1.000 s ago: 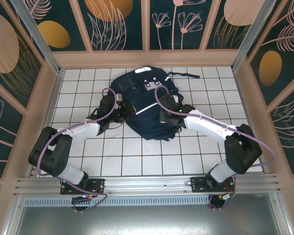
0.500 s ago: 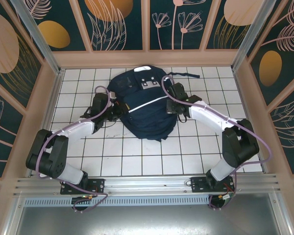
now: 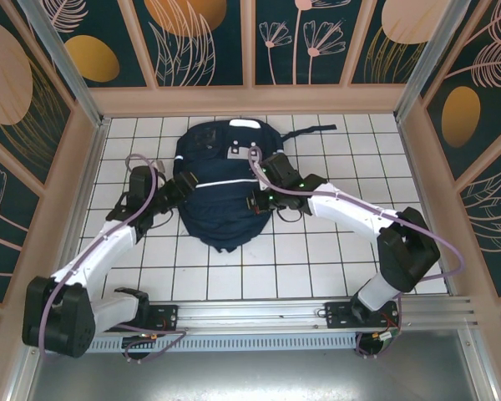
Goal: Pack the student bag
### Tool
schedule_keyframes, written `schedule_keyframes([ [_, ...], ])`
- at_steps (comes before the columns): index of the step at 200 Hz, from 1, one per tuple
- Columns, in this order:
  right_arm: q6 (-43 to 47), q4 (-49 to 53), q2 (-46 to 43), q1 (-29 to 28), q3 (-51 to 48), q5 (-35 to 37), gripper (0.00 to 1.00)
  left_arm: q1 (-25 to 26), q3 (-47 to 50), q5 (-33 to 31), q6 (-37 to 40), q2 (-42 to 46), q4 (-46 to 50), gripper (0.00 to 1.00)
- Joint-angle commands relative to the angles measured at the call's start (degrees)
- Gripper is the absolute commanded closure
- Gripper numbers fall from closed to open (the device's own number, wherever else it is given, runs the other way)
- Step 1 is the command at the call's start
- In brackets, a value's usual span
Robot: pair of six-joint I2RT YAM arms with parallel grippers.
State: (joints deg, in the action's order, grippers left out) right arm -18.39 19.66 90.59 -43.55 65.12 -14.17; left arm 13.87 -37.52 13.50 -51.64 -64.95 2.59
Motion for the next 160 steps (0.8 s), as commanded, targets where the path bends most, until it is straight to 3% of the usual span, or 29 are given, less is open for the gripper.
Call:
schedule_keyframes([
  [1,-1.17,-5.49,0.66,-1.06,0.21,-5.93,1.0,0.04,3.35,1.39,-5.07,3.27,3.96,0.3],
  [38,-1.21,-5.41,2.3,-1.54,0.54,-5.82,1.0,0.09,7.96,1.41,-10.78,6.82,1.54,0.31],
  [80,-1.71,-5.67,2.55,-1.63,0.05,-5.73,1.0,0.04,8.43,5.57,-13.3,2.81,-8.83,0.51],
  [111,-1.7,-5.07,2.04,-1.8,-0.35,-4.55,1.0,0.03,7.72,4.82,-13.3,0.62,-10.37,0.6],
  [141,-0.4,-1.78,1.41,-1.8,0.02,0.94,1.0,0.06,8.82,4.64,-14.31,-1.41,-12.33,0.71],
  [160,1.51,2.22,1.02,-1.8,-0.21,8.34,1.0,0.06,9.5,2.15,-14.35,-1.26,-11.83,0.85],
])
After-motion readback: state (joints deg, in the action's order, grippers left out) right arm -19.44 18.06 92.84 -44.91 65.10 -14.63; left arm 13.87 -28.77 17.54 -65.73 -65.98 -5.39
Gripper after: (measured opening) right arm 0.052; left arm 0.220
